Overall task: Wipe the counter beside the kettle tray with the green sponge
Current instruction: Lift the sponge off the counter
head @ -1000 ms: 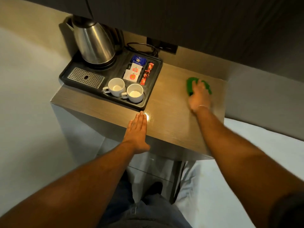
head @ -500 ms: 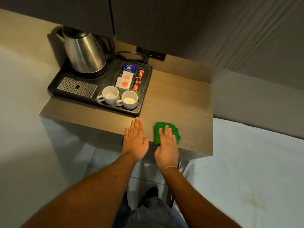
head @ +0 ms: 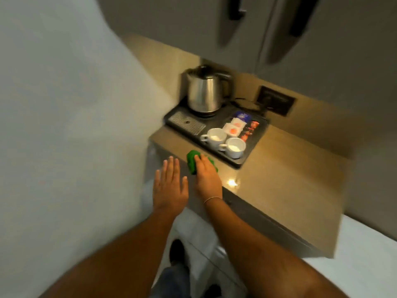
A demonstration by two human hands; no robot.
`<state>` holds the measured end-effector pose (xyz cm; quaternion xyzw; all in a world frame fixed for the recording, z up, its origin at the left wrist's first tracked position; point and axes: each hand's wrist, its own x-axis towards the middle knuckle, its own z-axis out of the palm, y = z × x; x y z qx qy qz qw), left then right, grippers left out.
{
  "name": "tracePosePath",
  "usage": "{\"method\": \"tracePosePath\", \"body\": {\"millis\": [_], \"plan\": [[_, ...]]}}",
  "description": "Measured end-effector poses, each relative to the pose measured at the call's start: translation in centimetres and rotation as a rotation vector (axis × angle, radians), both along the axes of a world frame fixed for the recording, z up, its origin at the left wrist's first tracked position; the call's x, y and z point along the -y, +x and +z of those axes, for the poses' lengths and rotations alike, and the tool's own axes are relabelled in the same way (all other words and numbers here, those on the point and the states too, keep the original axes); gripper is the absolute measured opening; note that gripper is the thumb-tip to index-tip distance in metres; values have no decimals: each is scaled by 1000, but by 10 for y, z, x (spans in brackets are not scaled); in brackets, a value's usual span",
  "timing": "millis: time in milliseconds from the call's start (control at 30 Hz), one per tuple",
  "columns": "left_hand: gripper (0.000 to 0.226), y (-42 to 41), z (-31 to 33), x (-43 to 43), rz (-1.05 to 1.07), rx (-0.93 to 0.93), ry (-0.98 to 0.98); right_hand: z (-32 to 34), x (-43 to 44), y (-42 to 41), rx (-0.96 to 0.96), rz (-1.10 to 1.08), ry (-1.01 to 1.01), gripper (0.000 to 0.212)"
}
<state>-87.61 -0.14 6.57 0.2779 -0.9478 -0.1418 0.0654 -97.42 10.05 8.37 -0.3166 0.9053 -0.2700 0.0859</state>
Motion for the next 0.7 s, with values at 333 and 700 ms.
{"method": "tracePosePath", "body": {"millis": [333, 700], "plan": [[66, 242, 41, 51, 462, 137, 28, 20, 106, 190, 52, 433, -93, 69], [63, 586, -16, 30, 924, 141, 142, -18, 160, 524, 330, 916, 164, 58]]}}
